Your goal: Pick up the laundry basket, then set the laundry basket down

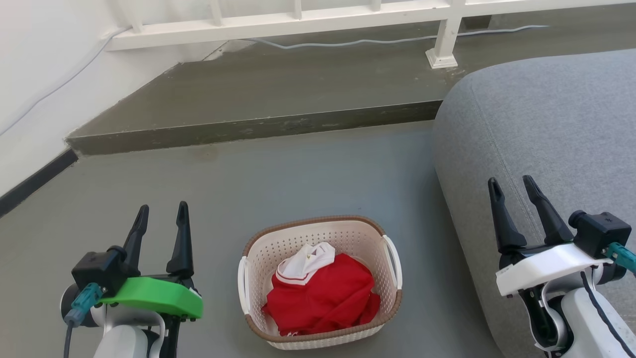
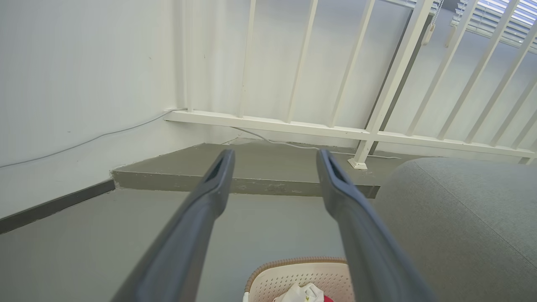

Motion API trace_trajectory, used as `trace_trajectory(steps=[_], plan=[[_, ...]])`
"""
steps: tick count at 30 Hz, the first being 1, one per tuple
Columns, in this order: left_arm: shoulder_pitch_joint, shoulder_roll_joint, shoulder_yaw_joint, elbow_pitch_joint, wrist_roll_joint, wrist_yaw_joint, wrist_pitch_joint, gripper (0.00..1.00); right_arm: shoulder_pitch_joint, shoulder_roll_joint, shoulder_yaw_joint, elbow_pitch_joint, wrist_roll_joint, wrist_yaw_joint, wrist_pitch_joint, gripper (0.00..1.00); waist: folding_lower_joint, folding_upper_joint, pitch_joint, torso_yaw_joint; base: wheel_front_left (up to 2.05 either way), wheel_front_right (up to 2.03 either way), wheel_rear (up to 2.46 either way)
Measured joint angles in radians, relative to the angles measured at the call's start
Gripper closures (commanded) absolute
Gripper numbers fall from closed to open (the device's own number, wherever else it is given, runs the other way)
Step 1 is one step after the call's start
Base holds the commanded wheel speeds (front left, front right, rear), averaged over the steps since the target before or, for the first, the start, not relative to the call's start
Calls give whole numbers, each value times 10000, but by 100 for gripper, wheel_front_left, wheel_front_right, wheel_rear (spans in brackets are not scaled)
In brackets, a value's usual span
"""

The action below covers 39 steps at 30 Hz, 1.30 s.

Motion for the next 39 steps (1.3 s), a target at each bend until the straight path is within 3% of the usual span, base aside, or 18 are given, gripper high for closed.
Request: trace_trajectory(steps=[17,18,25,39], plan=[[31,-121,211,10,240,-211,0,0,29,297,-378,-8,-270,318,0,0,1,0,97,52,0,0,0],[58,-123,209,31,240,-265,0,100,32,314,-403,-4,-286,320,0,100,0,0,99,52,0,0,0],[419,-199,188,616,184,-261,61,100,446,571,-293,518,-167,313,36,100,0,0,97,54,0,0,0],[415,-207,512,709,-1668,-276,639,100,438,681,-654,529,1618,393,441,100,1,0,45,124,0,0,0]])
